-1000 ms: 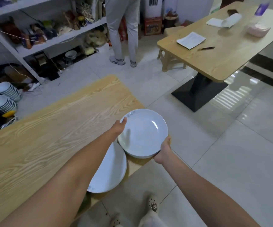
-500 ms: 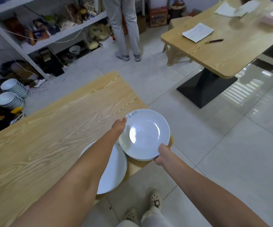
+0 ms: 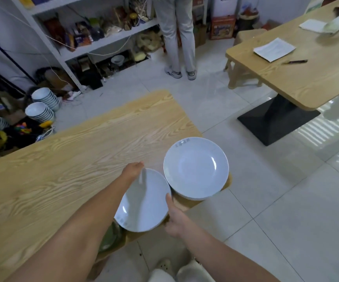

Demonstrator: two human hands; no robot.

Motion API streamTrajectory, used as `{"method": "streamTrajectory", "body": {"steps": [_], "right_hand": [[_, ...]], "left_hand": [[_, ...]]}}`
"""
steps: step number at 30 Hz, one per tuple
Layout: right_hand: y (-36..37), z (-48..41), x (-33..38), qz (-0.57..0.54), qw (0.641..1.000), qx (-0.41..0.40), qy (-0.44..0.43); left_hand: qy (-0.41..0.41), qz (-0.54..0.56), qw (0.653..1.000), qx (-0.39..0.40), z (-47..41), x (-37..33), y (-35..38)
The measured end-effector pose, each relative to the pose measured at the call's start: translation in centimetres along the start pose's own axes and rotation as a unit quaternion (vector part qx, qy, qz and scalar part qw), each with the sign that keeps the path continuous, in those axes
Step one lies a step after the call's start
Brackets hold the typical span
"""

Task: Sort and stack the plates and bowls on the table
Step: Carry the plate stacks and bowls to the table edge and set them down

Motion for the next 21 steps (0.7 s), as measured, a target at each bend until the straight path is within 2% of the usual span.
{"method": "streamTrajectory", "body": {"steps": [3,11,21], "right_hand": [[1.2,-0.5,-0.9,-0.017,1.000,0.005,0.019],[1.6,-0.5,-1.2,-0.050,0.997,-0.005,0.061],[2.5,0.3,-0.9,-0.024,0.999,0.041,0.019]], "left_hand": [[-0.008,-0.023,1.000,-0.001,0.8,2.0,-1.4],[-0.003,0.024,0.999,0.036,1.7,2.3,-1.0],[-0.008,0.048,0.996,0.071,2.5,2.4,-1.7]]}}
Point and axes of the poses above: each hand's wrist, its own z-axis away from the middle knuckle, its own y-axis out of the palm, x = y × z, the point moved 7 cm from there along -z, towards the middle knuckle, and after that the axes turned 3 degrees about x, right-handed, at the moved point
